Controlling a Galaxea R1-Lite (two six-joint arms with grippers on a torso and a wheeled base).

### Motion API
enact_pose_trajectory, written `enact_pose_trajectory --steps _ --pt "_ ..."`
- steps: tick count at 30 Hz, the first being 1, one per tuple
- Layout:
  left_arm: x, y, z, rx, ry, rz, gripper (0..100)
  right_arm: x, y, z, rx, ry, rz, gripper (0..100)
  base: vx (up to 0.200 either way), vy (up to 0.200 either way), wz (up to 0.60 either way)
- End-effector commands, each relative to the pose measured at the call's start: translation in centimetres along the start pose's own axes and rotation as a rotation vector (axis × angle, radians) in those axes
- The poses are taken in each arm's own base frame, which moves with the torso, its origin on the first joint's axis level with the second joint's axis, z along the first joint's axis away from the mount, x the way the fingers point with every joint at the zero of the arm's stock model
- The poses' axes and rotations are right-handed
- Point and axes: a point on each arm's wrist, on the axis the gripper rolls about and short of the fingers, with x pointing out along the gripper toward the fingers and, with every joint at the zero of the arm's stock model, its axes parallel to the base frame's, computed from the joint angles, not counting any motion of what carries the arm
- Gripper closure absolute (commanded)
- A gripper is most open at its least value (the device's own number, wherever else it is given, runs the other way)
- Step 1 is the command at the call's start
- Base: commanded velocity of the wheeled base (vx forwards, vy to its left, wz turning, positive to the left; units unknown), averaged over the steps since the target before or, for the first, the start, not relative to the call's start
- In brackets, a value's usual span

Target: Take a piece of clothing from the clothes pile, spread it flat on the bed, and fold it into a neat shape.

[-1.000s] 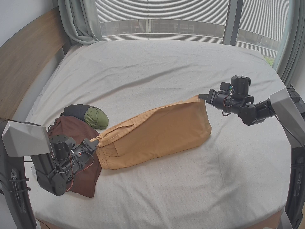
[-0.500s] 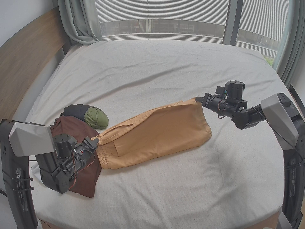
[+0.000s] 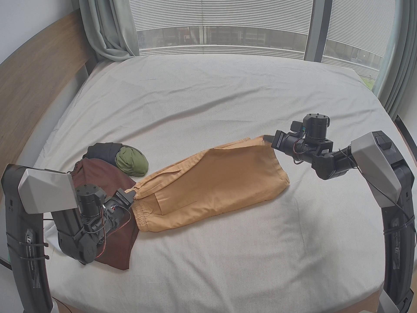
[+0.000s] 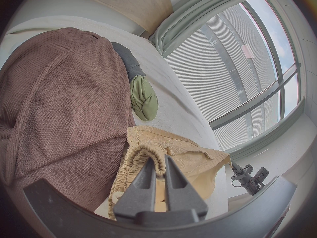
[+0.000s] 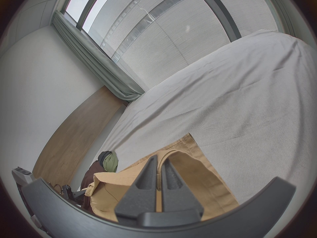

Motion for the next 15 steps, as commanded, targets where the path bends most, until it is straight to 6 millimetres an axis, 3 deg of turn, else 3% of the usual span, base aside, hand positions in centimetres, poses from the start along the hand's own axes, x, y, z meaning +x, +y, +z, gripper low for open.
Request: enact_pose_trajectory --steps 1,4,5,6,7,15 --pt "0.1 0.2 -0.1 -0.002 0.002 0.004 100 0.2 -0.3 -0.3 -0.001 -0.001 0.001 100 0.000 0.000 0.00" --pt "0.0 0.1 -0.1 0.000 0.004 0.004 100 0.3 -0.4 -0.5 -0.005 -0.009 0.007 100 0.000 0.000 0.00" --pt "0.0 0.1 -0.1 0.000 0.004 0.004 0 0.4 -0.4 -0.5 -0.006 -0.014 0.007 100 0.000 0.000 0.00" --pt "0.0 0.2 -0.1 0.000 0.005 0.005 0 0.4 -0.4 -0.4 -0.008 -0.017 0.009 100 0.000 0.000 0.00" --pt "0.0 0.2 -0.1 0.000 0.004 0.006 0 0.4 -0.4 -0.5 -0.009 -0.018 0.011 0 0.000 0.000 0.00" --pt "0.8 0.6 1.1 -0.003 -0.088 0.035 0 0.8 -0.4 -0.1 0.007 -0.068 -0.012 0 0.000 0.000 0.00"
